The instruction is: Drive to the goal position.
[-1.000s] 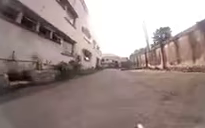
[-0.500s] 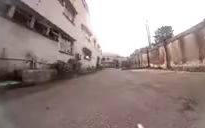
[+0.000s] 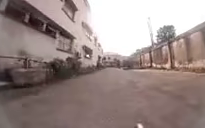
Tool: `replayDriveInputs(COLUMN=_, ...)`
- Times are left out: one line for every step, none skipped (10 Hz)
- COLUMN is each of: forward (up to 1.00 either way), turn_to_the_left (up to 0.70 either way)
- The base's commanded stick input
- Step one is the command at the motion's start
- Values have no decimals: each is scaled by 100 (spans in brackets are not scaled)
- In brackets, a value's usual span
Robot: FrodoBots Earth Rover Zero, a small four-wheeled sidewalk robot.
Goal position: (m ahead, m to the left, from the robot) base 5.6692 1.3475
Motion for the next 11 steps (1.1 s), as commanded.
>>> replayDriveInputs(forward=100, turn_to_the_left=-3)
replayDriveInputs(forward=100, turn_to_the_left=0)
replayDriveInputs(forward=100, turn_to_the_left=0)
replayDriveInputs(forward=100, turn_to_the_left=0)
replayDriveInputs(forward=100, turn_to_the_left=0)
replayDriveInputs(forward=100, turn_to_the_left=0)
replayDriveInputs(forward=100, turn_to_the_left=0)
replayDriveInputs(forward=100, turn_to_the_left=0)
replayDriveInputs(forward=100, turn_to_the_left=0)
replayDriveInputs(forward=100, turn_to_the_left=0)
replayDriveInputs(forward=100, turn_to_the_left=0)
